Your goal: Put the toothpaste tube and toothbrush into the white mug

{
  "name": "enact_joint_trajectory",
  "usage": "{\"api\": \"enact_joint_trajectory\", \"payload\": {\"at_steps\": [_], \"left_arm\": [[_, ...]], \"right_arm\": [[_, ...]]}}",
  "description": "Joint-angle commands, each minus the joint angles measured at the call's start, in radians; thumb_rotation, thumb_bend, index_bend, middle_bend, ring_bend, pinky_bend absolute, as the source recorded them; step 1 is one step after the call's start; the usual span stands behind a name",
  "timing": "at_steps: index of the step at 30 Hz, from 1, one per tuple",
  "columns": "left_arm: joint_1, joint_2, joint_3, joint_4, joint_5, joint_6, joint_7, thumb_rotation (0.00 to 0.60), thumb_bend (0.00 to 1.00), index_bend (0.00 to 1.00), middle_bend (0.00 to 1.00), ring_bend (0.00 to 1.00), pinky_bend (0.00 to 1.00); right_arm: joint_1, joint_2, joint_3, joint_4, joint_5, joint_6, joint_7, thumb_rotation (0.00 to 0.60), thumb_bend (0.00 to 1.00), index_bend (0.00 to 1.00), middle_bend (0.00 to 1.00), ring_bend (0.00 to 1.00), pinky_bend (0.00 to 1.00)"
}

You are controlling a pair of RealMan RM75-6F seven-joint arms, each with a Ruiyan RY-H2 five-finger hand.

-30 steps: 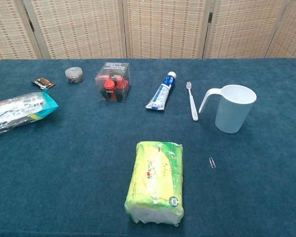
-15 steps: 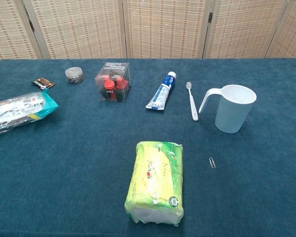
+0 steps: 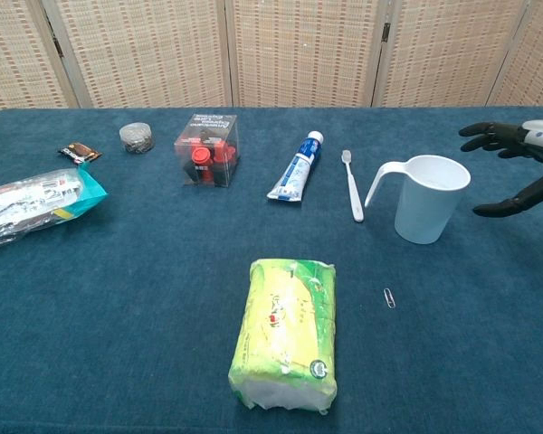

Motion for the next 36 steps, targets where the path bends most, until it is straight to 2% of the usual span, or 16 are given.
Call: {"api": "enact_joint_trajectory", "payload": {"at_steps": [1,8,13,19,22,25,32,36], "left_arm": [[0.001,0.001,0.0,0.0,-0.001,0.001,0.0,0.6,0.31,0.19,0.05,0.04,0.13],[0.004,0.003,0.0,0.001,-0.003,-0.001,-0.001,0.6,0.31,0.19,0.05,0.04,0.13],[0.006,0.006,0.0,0.001,-0.006,-0.002,-0.003,0.6,0.31,0.19,0.05,0.04,0.13],[0.007,0.008,0.0,0.0,-0.007,-0.006,0.002,0.6,0.31,0.19,0.05,0.04,0.13],[0.006,0.008,0.0,-0.004,-0.008,-0.009,0.006,0.6,0.31,0.19,0.05,0.04,0.13],[0.005,0.009,-0.001,-0.006,-0.008,-0.01,0.008,0.6,0.31,0.19,0.05,0.04,0.13],[0.003,0.008,-0.001,-0.009,-0.005,-0.013,0.014,0.6,0.31,0.19,0.05,0.04,0.13],[0.005,0.008,-0.001,-0.009,-0.005,-0.012,0.012,0.6,0.31,0.19,0.05,0.04,0.13]], "right_arm": [[0.029,-0.034,0.014,0.034,0.016,-0.03,0.023,0.6,0.09,0.0,0.09,0.0,0.0],[0.07,-0.096,0.022,0.1,0.025,-0.061,0.051,0.6,0.09,0.0,0.12,0.01,0.01],[0.086,-0.135,0.02,0.149,0.031,-0.074,0.066,0.6,0.11,0.0,0.2,0.08,0.07],[0.095,-0.163,0.016,0.182,0.013,-0.058,0.071,0.6,0.24,0.2,0.34,0.22,0.26],[0.094,-0.17,0.014,0.178,-0.002,-0.041,0.086,0.6,0.27,0.28,0.39,0.28,0.33],[0.09,-0.164,0.009,0.158,-0.021,-0.028,0.107,0.6,0.31,0.32,0.42,0.32,0.37],[0.086,-0.145,-0.02,0.072,-0.101,0.002,0.174,0.6,0.31,0.33,0.42,0.32,0.37],[0.102,-0.162,-0.034,0.063,-0.125,-0.002,0.167,0.6,0.29,0.33,0.42,0.32,0.37]]}}
